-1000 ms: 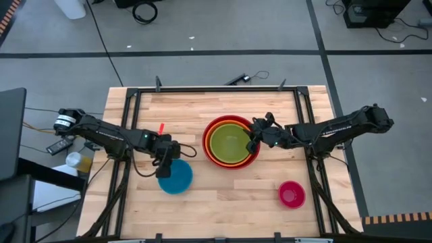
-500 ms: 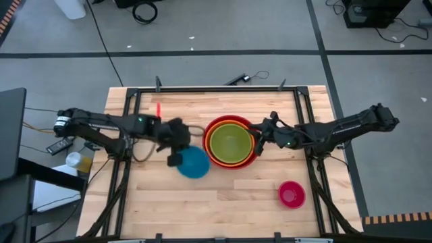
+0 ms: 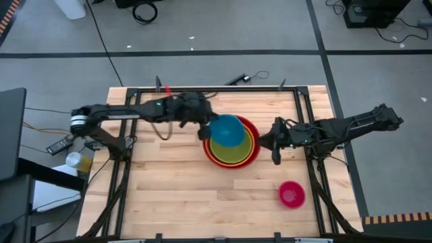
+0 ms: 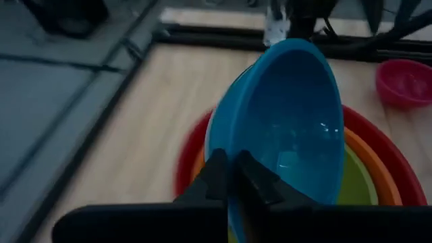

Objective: Nest bowls inside each other
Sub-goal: Stack the blue bowl on top of the green bowl, then stack the pink bowl on top of the blue bowl

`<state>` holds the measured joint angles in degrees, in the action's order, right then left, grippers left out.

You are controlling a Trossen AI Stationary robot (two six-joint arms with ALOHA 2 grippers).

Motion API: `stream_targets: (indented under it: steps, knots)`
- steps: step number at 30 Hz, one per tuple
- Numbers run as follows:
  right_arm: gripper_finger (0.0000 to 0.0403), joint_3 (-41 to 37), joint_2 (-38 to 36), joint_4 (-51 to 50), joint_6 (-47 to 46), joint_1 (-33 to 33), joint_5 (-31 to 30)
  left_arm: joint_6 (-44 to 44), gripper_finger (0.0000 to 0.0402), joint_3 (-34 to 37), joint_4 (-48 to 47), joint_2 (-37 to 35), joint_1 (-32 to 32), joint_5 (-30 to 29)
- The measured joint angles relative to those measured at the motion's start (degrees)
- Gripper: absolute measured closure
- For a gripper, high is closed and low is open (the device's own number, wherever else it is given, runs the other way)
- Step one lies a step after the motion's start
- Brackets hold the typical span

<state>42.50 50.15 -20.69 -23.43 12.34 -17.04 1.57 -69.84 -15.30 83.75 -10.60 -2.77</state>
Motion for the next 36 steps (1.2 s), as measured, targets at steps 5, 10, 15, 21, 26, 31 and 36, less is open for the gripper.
stream_targets:
  steps: [5, 10, 15, 21, 26, 31, 36]
  knots:
    - [0.0329, 3.48, -1.54, -14.56, -8.34, 0.0, 1.65, 0.2, 0.0371, 0.04, 1.8, 8.1, -0.6, 4.91]
    - [0.0325, 5.2, -1.57, -27.99, -9.9, 0.0, 5.34, 1.21, 0.033, 0.1, 1.93, 11.49, -0.67, 6.46]
    - [0.0307, 5.31, -1.47, -38.98, -13.98, -0.02, 9.49, 0.75, 0.0267, 0.09, 2.2, 11.04, -1.38, 6.47]
    - [0.0274, 3.77, 1.06, -42.55, -20.18, 4.77, 15.21, -0.22, 0.0222, 0.07, 2.07, 8.4, -1.47, 6.26]
    - [0.0244, 1.98, 4.27, -42.58, -27.23, 12.07, 16.6, -1.61, 0.0221, 0.04, 0.13, 6.38, -0.4, 5.82]
    - [0.0234, -0.84, 7.82, -41.84, -36.35, 20.33, 17.96, -6.41, 0.0228, 0.02, -2.82, 5.29, 3.07, -0.51]
    - [0.0234, -2.68, 11.03, -36.93, -41.99, 27.48, 20.59, -7.26, 0.0229, 0.02, -4.4, 4.65, 7.81, -6.78]
